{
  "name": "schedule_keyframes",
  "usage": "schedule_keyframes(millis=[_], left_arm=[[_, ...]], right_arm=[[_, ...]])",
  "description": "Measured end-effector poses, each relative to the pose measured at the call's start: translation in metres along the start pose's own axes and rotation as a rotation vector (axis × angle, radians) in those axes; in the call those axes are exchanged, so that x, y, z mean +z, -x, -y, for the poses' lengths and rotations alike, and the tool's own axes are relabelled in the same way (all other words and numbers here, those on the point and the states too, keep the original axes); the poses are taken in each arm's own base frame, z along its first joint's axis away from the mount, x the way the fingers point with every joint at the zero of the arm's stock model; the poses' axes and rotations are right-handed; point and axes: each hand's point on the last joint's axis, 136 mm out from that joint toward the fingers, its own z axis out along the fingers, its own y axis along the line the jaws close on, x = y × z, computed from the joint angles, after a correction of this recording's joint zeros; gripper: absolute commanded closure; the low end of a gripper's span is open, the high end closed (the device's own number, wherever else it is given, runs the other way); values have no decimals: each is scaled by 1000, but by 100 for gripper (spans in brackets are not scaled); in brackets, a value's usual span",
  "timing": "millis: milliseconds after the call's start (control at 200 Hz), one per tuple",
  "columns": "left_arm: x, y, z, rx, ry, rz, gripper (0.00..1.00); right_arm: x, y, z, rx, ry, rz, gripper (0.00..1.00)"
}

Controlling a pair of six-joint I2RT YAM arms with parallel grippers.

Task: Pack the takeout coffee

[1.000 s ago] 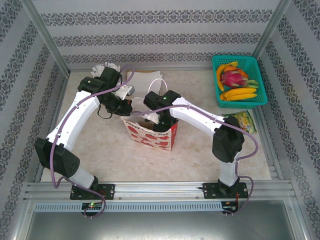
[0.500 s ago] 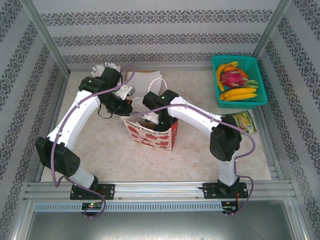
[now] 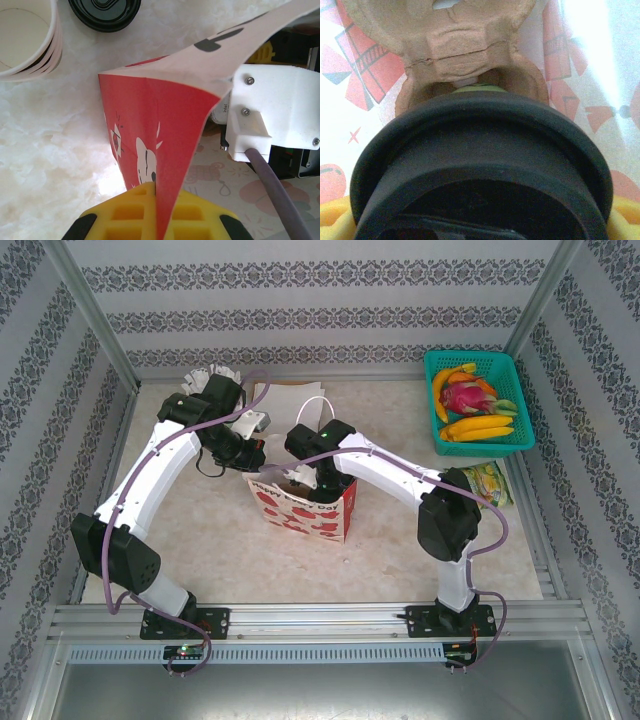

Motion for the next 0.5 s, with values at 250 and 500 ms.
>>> schedule_keyframes(millis=[250,500], left_arm=[[0,0,0,0,0,0,100],[1,1,0,1,0,2,100]], right_arm=[[1,-3,2,0,-11,-17,34],[4,-2,2,-1,-9,-25,34]])
